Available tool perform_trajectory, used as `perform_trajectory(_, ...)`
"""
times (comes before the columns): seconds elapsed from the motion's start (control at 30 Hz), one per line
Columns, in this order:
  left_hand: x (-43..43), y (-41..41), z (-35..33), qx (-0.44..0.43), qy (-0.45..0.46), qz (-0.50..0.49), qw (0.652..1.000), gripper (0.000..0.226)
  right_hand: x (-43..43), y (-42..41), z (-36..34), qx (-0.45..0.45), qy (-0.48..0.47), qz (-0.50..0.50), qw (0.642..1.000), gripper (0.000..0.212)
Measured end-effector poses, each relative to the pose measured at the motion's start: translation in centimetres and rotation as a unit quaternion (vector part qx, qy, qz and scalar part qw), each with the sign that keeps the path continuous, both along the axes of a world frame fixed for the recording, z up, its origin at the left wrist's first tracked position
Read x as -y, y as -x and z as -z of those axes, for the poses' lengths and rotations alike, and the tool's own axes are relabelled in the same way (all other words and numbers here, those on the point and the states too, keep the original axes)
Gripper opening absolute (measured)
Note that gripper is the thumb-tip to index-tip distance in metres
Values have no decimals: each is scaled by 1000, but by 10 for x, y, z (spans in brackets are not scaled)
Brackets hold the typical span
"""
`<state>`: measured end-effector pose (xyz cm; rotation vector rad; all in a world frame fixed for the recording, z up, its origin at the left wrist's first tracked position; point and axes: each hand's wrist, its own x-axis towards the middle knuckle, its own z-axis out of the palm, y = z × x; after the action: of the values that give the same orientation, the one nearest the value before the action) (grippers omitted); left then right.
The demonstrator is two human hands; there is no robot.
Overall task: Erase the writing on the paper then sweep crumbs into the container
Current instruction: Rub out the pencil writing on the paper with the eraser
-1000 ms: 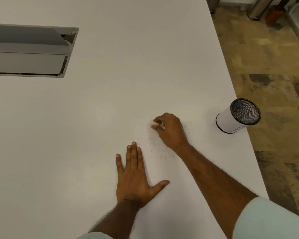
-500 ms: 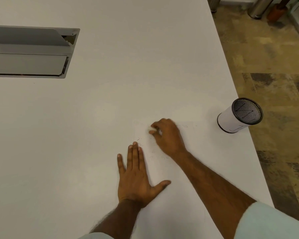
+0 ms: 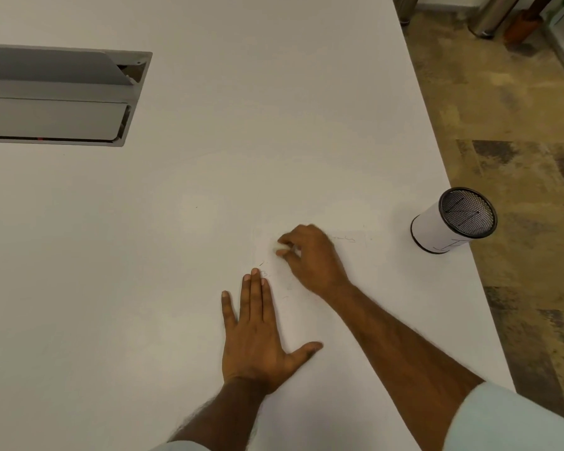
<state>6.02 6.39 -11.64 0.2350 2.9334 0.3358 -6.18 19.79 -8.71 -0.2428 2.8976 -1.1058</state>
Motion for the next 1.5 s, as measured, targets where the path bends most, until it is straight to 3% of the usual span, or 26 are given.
perform_trajectory(0.07, 0, 0, 0, -2, 1, 1, 1000, 127, 3, -13, 4, -13, -17, -24, 999, 14)
perform_trajectory(0.2, 0, 0, -1, -2, 5, 0, 1000, 128, 6, 13, 8, -52, -41, 23, 998, 13)
perform_trajectory(0.37, 0, 0, -1, 5, 3, -4, 1000, 128, 6, 40, 1, -19, -31, 57, 998, 13)
perform_trajectory(0.57, 0, 0, -3, 9, 2, 1, 1000, 127, 10, -13, 3, -34, -31, -38, 998, 13)
perform_trajectory(0.77, 1, 1, -3, 7, 6, -2, 1000, 129, 9, 29, 6, -62, -69, 24, 995, 13)
perform_trajectory(0.9, 0, 0, -4, 5, 6, 1, 1000, 128, 7, 34, -1, -22, -30, 47, 998, 15)
perform_trajectory(1.1, 0, 1, -4, 7, 3, 2, 1000, 127, 12, -19, 2, -37, -38, -38, 998, 11)
perform_trajectory(1.23, 0, 1, -4, 6, 7, 3, 1000, 128, 10, 11, 10, -70, -67, 15, 995, 9)
perform_trajectory(1.4, -1, 2, -4, 12, 7, -2, 1000, 129, 7, 34, 8, -43, -27, 61, 997, 5)
perform_trajectory(1.5, -1, 1, -4, 5, 9, 2, 1000, 128, 1, 12, 2, -27, 4, 24, 999, 10)
